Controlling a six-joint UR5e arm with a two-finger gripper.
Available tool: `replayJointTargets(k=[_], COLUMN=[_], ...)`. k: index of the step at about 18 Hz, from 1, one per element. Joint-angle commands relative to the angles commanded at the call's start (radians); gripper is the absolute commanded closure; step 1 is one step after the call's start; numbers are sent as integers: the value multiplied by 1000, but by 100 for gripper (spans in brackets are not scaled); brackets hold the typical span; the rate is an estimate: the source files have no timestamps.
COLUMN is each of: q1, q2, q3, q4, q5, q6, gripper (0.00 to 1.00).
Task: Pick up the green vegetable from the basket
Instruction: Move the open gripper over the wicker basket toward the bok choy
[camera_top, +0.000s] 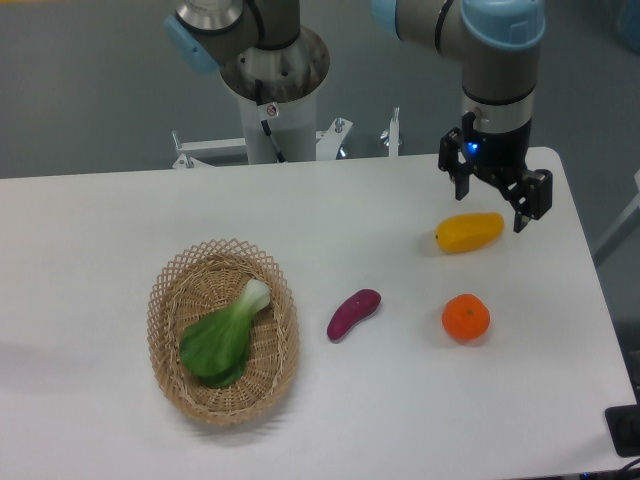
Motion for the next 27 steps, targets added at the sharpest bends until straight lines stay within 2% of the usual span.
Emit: replayJointTargets(k=[3, 6, 9, 11, 12, 14, 16, 18, 22, 27], q1=[3, -3, -6, -8, -9, -20, -31, -67, -130, -241], q2=[2, 23, 40, 58, 61, 101, 112, 113, 126, 81], q3=[-1, -6, -53, -93, -109, -153, -163, -163, -210, -250], q4=[0, -5, 2, 18, 23, 28, 29, 32, 46, 55], q5=[-63, -61, -84, -104, -151, -186, -190, -222, -224, -226], q6=[-11, -12, -21, -102, -156, -240, -337, -379, -512, -545], gripper=[0, 0, 0, 0, 0, 0, 0, 0, 0, 0])
